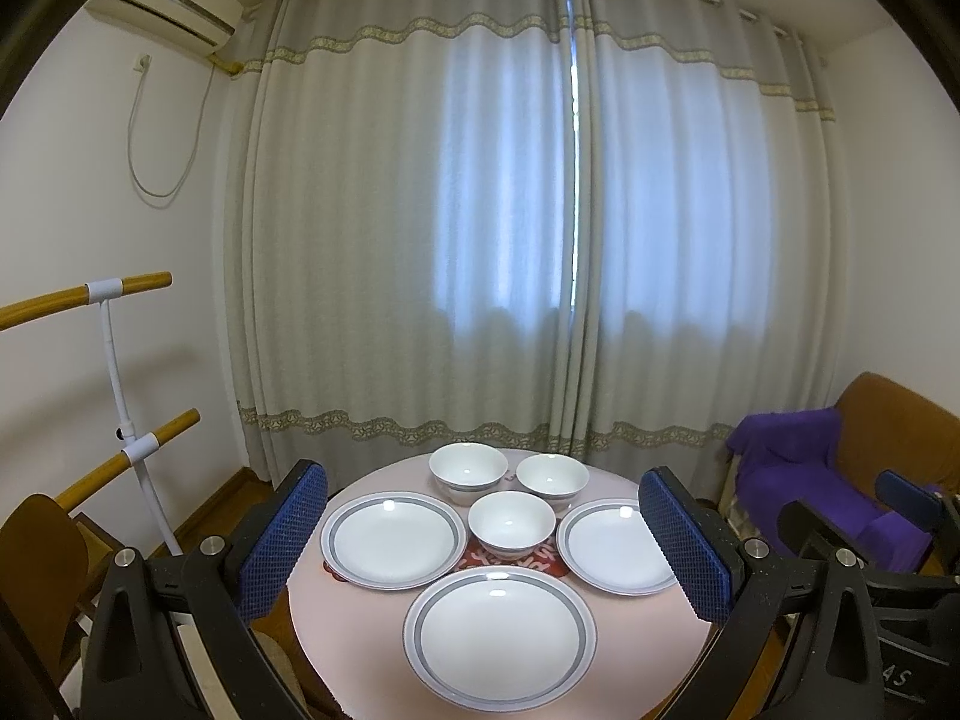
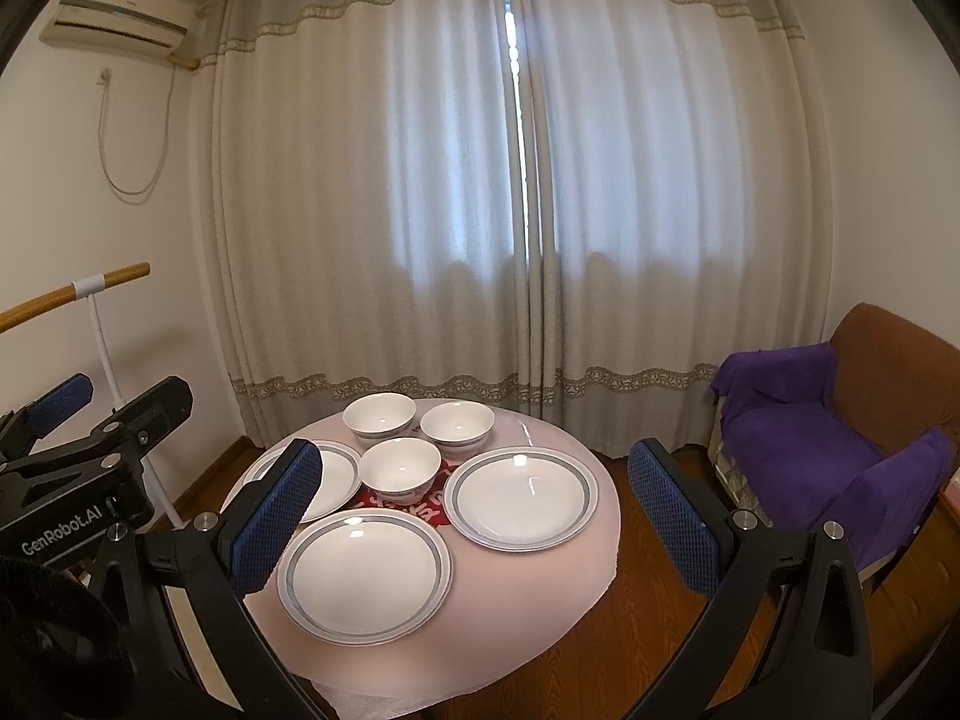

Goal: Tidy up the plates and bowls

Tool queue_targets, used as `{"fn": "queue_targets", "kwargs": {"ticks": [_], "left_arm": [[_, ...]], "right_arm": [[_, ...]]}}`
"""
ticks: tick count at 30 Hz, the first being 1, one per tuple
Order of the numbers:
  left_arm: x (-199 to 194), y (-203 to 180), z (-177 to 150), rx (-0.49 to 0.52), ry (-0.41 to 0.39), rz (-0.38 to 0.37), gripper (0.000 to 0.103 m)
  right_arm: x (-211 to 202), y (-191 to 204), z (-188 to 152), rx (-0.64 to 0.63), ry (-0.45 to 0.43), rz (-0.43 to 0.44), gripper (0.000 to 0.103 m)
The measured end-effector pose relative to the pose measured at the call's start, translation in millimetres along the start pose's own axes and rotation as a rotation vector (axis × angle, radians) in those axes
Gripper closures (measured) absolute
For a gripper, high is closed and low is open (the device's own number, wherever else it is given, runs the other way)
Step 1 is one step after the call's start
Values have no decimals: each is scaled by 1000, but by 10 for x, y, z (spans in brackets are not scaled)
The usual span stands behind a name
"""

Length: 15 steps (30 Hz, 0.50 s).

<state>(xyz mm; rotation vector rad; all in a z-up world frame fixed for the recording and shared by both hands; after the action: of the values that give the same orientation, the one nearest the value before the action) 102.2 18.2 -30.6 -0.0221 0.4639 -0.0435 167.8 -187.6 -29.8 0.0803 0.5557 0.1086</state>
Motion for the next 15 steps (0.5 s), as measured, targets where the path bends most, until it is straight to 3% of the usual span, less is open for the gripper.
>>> {"fn": "queue_targets", "kwargs": {"ticks": [15], "left_arm": [[-5,-56,39,3,-1,6,1]], "right_arm": [[14,-11,-2,1,1,-1,0]]}}
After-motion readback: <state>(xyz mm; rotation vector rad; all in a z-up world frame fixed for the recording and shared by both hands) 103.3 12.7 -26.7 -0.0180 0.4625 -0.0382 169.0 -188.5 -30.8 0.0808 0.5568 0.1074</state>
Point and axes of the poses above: each gripper's, at about its wrist camera, not at the fingertips, and x roughly the way its jaws point, y to its left, z to its top, the point moved 6 cm from there along x, roughly the way its jaws point, and after that the axes turned 11 degrees about y, right-handed, at the moved point
